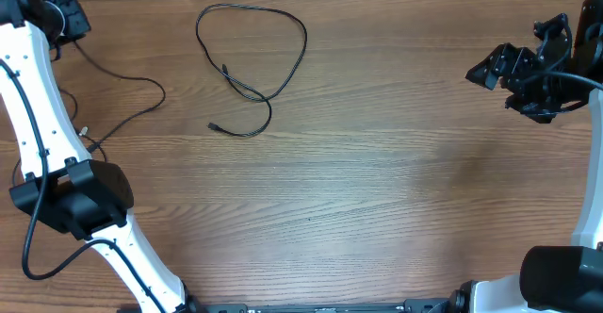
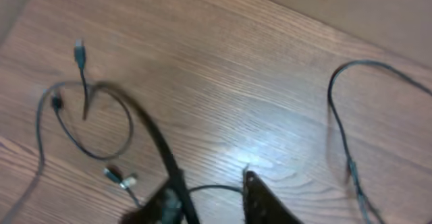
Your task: Untangle cables
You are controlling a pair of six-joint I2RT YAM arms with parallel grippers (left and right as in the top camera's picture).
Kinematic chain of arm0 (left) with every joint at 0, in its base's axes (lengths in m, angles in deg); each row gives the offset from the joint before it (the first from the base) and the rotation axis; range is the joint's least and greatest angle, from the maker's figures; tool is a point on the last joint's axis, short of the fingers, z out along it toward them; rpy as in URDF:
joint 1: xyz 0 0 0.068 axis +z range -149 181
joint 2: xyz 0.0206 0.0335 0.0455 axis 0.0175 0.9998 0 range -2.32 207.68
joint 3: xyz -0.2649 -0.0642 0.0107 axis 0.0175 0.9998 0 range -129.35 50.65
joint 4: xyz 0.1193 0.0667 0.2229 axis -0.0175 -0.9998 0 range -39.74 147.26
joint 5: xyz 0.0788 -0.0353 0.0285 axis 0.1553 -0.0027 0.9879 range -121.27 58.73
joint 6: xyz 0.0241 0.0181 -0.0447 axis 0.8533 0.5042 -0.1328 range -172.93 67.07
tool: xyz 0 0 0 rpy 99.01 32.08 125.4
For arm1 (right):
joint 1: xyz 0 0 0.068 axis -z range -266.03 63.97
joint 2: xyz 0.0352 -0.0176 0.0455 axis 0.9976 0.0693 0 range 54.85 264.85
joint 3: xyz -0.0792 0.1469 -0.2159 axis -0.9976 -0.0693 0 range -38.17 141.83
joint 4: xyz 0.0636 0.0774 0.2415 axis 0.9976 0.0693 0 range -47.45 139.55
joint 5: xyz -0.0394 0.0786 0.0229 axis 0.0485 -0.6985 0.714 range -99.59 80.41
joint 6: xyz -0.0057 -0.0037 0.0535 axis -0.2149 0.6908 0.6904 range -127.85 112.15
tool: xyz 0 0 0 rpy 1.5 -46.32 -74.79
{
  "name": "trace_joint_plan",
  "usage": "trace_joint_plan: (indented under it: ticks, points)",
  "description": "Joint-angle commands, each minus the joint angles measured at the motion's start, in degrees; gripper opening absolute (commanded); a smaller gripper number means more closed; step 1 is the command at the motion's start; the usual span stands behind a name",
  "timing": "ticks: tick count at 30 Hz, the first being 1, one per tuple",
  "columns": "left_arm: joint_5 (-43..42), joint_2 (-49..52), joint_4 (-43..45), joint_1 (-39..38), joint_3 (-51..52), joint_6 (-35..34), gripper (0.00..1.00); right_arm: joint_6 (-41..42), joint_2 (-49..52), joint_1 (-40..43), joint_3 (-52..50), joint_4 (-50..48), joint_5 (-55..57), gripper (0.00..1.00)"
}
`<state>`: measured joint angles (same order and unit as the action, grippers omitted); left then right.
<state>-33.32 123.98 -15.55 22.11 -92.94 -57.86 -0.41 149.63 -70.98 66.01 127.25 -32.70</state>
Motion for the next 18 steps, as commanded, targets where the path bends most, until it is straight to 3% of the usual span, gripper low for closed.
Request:
trace_joint_plan:
  ticks: [1,8,9,11,18]
  points:
    - [0.61,-0.35,-0.07,0.37,0.17,-1.14,0.38,-0.48,-0.02,0.02,0.02,-0.11,0.13,0.88]
    - [0.55,-1.62,-0.98,0.35,0.15,-3.06,0.44,-0.48,-0.02,0.02,0.02,-0.15,0.15,0.88]
    - [0.55,-2.21,-1.03,0.35,0.15,-3.08,0.53,-0.50,-0.02,0.02,0.02,-0.17,0.15,0.88]
    - [0.52,-3.54,-0.98,0.35,0.13,-3.04,1.00,-0.48,-0.02,0.02,0.02,-0.31,0.15,0.88]
    - [0.52,-9.75,-0.83,0.35,0.11,-2.97,1.00,-0.48,-0.02,0.02,0.02,-0.55,0.13,0.88]
